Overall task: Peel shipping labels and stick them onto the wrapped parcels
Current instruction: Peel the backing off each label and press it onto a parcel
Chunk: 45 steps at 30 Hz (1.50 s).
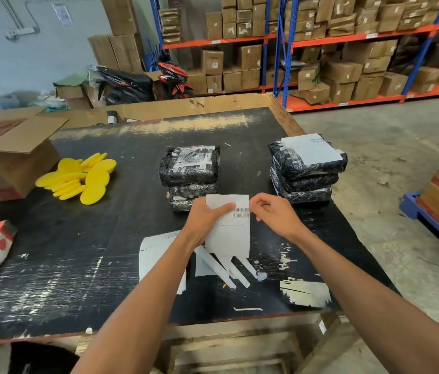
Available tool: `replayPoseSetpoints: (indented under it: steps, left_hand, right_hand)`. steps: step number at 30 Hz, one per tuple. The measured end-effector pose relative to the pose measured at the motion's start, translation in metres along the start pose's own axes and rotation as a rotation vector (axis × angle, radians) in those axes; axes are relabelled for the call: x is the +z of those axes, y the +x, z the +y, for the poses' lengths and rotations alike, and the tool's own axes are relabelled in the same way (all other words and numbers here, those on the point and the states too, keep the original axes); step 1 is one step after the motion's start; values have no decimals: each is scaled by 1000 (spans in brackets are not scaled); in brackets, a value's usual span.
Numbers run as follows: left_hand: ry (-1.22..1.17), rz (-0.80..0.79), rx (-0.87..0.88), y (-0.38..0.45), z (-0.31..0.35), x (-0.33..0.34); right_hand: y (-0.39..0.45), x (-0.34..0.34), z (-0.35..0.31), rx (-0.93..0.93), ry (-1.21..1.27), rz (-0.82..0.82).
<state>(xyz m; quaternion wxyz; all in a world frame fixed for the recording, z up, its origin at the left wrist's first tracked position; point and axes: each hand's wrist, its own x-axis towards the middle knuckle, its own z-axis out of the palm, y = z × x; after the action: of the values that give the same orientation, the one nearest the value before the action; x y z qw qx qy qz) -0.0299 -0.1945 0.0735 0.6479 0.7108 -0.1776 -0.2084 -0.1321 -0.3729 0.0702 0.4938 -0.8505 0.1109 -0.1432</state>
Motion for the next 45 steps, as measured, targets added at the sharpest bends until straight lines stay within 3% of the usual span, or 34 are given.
replayPoseSetpoints:
  steps: [28, 39, 42, 45]
  left_hand:
    - [68, -61, 11, -7, 5, -7]
    - [-103, -175, -89, -10, 10, -3]
    - [-107, -133, -49, -10, 14, 2]
    - [122, -35, 101, -2, 15, 6]
  right_hand:
    - [-5, -4, -9, 3, 56, -64]
    - [-7, -8, -20, 38, 424, -281]
    - [-3, -5, -20, 44, 460, -238]
    - [0, -4, -18, 38, 458, -164]
